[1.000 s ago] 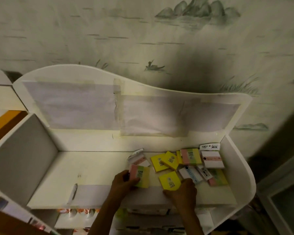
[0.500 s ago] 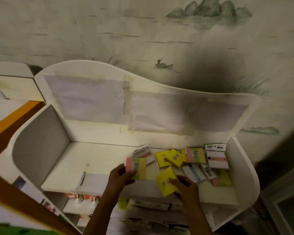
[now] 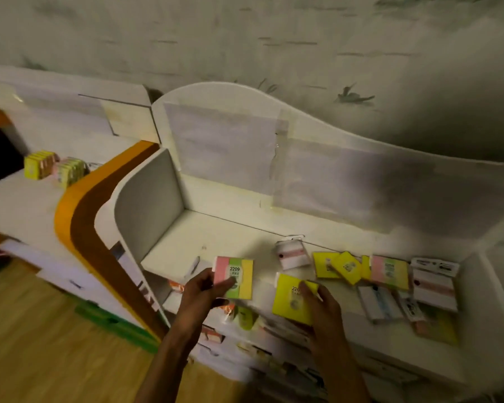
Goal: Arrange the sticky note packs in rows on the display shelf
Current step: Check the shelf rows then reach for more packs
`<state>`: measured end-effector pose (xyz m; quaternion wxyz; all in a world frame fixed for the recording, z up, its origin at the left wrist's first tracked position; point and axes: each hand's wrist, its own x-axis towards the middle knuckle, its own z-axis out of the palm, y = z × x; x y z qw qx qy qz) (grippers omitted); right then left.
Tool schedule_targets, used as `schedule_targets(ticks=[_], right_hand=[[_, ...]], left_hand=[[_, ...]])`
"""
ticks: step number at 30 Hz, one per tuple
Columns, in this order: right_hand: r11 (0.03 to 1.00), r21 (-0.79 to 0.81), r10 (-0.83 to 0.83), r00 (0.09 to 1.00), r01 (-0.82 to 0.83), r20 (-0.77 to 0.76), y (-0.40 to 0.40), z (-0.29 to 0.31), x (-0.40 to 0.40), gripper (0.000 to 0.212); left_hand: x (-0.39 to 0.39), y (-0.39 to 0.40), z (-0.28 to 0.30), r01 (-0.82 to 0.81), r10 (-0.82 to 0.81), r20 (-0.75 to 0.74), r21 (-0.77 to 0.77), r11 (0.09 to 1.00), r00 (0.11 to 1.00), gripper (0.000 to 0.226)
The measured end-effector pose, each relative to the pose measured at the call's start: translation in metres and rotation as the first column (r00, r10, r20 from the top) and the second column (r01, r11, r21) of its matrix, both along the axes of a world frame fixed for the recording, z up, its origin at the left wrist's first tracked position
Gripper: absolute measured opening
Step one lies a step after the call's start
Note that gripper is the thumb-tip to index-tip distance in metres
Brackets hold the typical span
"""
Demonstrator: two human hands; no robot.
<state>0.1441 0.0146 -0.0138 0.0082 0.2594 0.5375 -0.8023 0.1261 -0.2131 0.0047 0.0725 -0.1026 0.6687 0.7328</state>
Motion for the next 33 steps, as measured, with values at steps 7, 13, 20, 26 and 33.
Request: schedule_targets(ticks=[7, 13, 20, 26, 33], right_hand=[[0.981, -0.006, 0.193, 0.981, -0.193, 0.011, -0.068, 0.002, 0.005, 0.02], [0.964, -0.083, 0.25, 0.968, -0.251, -0.02, -0.14, 0.007, 0.006, 0.022], [0.942, -0.121, 0.313, 0.949, -0.314, -0.025, -0.257, 0.014, 0.029, 0.018], [0.919, -0.118, 0.372, 0.926, -0.376, -0.061, -0.384, 0.025, 0.038, 0.021], [0.914, 0.018, 0.403, 0.902, -0.406, -0.152, -0.503, 0.034, 0.041, 0.027]], left_hand=[[0.031, -0.056, 0.006, -0.124, 0.124, -0.017, -0.033, 0.992, 0.992, 0.023], [0.051, -0.126, 0.005, -0.176, 0.175, -0.013, -0.004, 0.984, 0.984, 0.022], [0.078, -0.238, 0.017, -0.213, 0.211, -0.091, -0.008, 0.977, 0.973, 0.022], [0.093, -0.37, 0.025, -0.291, 0.291, -0.091, 0.012, 0.957, 0.952, 0.034], [0.093, -0.498, 0.024, -0.338, 0.338, -0.07, 0.017, 0.941, 0.938, 0.021]])
